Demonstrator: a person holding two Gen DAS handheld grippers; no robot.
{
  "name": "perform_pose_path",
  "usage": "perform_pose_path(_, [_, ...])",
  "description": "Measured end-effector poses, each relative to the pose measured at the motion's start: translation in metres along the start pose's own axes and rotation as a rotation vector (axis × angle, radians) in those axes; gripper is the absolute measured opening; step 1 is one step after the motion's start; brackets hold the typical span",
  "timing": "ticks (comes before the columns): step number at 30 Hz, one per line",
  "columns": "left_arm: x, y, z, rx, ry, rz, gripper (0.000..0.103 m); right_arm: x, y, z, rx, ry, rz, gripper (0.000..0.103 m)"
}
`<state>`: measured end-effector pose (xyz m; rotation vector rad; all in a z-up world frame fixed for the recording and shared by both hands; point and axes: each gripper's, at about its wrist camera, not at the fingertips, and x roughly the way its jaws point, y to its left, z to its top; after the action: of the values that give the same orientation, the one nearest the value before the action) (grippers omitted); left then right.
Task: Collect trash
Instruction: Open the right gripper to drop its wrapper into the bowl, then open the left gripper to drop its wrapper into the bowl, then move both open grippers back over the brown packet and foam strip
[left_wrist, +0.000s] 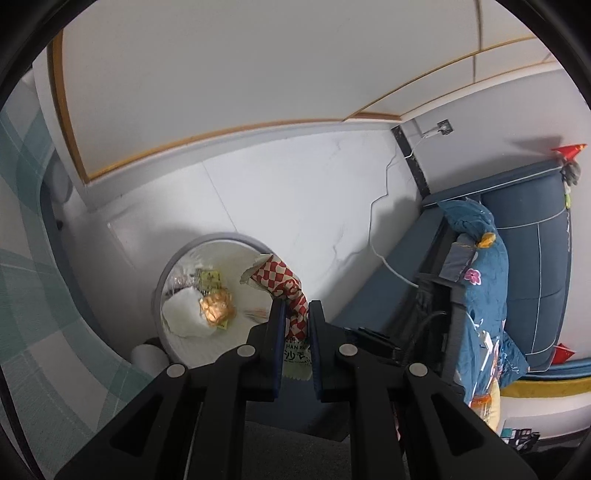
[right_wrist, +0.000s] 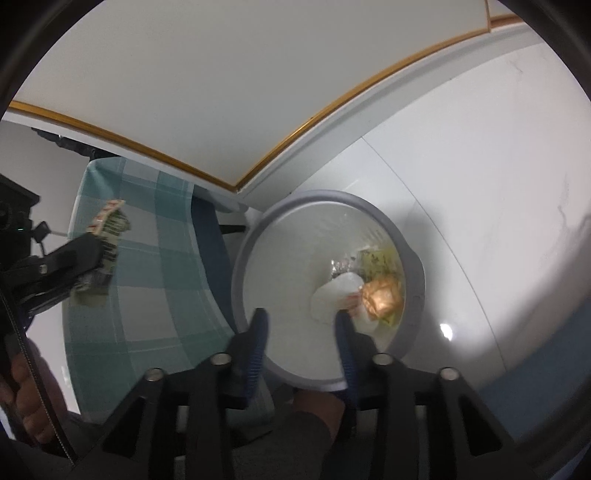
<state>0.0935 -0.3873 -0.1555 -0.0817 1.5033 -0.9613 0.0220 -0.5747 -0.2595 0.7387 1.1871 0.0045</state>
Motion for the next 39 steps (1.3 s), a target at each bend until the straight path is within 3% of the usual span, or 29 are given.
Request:
perform_pose_path(5, [0.015, -0.002, 0.000, -0.012, 0.043, 0.008, 0.008, -0.022, -0.016, -0.008, 0.013, -0.056, -0.048, 0.049])
perform_pose_path(9, [0.024, 0.000, -0.001, -0.031, 0.070, 0.018, 0.008, -0.039, -0.023, -0.006, 0.046, -0.114, -0.075, 0.069])
perform_pose_path(15, [0.038, 0.004, -0.001, -0.042, 0.111, 0.030, 0.008, -0.056, -0.030, -0.003, 0.080, -0.190, -0.077, 0.079])
perform_pose_path(27, [0.055, 0.004, -0.006, -0.064, 0.182, 0.090, 0.012, -0.067, -0.023, -0.005, 0.081, -0.239, -0.074, 0.086])
perform_pose_path(28, [0.054, 0.004, -0.006, -0.064, 0.183, 0.093, 0.014, -0.068, -0.023, -0.006, 0.082, -0.242, -0.075, 0.086])
perform_pose_path(30, [0.050, 0.006, -0.009, -0.065, 0.175, 0.106, 0.039, -0.070, -0.024, -0.007, 0.086, -0.246, -0.076, 0.087])
perform_pose_path(32, [0.044, 0.006, -0.011, -0.069, 0.148, 0.119, 0.055, -0.072, -0.024, -0.008, 0.088, -0.249, -0.075, 0.087])
perform_pose_path(37, [0.023, 0.002, -0.015, -0.049, 0.072, 0.179, 0.058, -0.082, -0.015, -0.009, 0.068, -0.269, -0.079, 0.089])
perform_pose_path(39, [0.015, -0.003, -0.017, -0.027, 0.043, 0.222, 0.070, -0.089, -0.010, -0.010, 0.060, -0.284, -0.077, 0.092])
